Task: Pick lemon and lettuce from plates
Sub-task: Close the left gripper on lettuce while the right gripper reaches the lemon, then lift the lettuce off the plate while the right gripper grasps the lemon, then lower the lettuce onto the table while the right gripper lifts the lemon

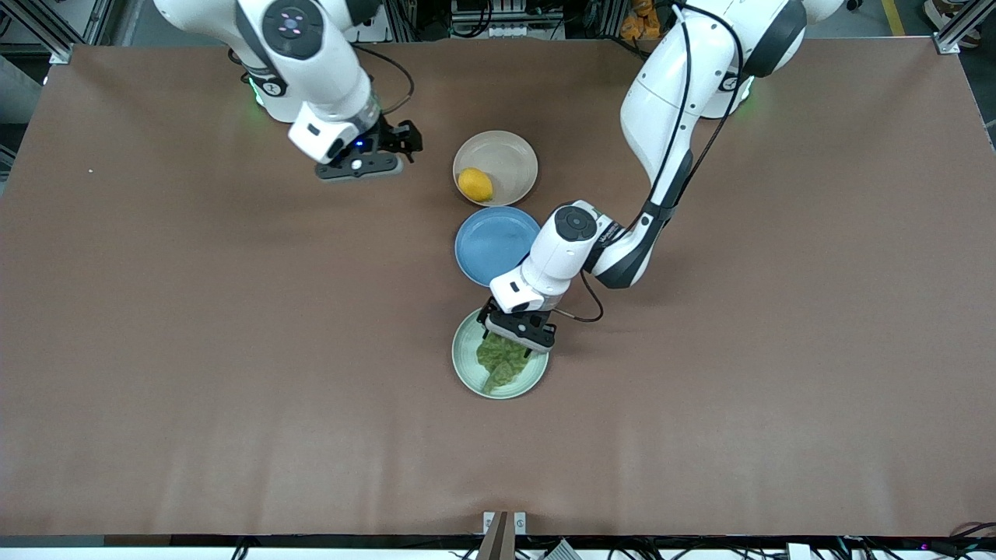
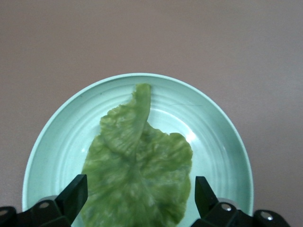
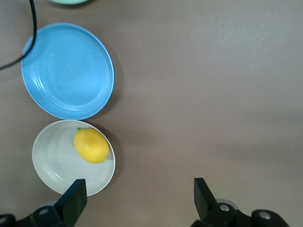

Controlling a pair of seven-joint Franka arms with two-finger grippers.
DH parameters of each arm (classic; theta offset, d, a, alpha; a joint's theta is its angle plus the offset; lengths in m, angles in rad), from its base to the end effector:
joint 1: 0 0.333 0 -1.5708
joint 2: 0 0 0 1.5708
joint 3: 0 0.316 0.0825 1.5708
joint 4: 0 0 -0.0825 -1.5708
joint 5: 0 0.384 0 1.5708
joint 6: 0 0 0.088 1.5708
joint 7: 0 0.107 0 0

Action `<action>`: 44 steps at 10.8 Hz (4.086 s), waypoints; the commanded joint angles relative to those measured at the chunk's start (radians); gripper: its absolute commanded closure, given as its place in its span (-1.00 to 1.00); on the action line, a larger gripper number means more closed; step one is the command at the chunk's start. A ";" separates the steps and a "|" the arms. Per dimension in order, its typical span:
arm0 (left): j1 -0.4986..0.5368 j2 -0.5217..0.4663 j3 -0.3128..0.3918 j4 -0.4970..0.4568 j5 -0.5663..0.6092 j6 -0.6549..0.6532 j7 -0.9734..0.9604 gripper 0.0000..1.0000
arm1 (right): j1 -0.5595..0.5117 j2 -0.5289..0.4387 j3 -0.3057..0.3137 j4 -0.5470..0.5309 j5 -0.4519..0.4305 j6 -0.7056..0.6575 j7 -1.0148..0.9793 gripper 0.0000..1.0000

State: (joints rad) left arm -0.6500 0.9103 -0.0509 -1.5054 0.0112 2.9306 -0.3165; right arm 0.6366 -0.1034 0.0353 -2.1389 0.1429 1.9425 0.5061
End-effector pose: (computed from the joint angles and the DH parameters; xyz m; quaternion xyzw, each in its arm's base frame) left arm 0.5753 -0.4752 0.1801 0.9508 -0.1752 0.2158 0.1368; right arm 0.3911 0.3238 0.4433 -0.9955 -0.0534 0.0738 0.0270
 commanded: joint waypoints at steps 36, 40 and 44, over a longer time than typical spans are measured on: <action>0.696 -0.246 -0.118 -0.079 0.032 -0.749 0.459 1.00 | 0.362 0.406 -0.032 -0.081 -0.108 0.609 0.351 1.00; 0.688 -0.238 -0.115 -0.070 0.039 -0.749 0.404 -0.74 | 0.345 0.350 -0.181 -0.078 -0.108 0.550 0.356 1.00; 0.699 -0.286 -0.109 -0.019 0.055 -0.755 0.419 -1.00 | 0.249 0.364 -0.317 -0.058 -0.106 0.533 0.355 1.00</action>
State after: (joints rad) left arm 0.0409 0.6614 -0.1630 -1.5519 0.0559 2.1851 0.1073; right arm 0.9467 0.2652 -0.2564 -2.2035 0.0549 2.4872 0.8384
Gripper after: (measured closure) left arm 0.480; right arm 0.304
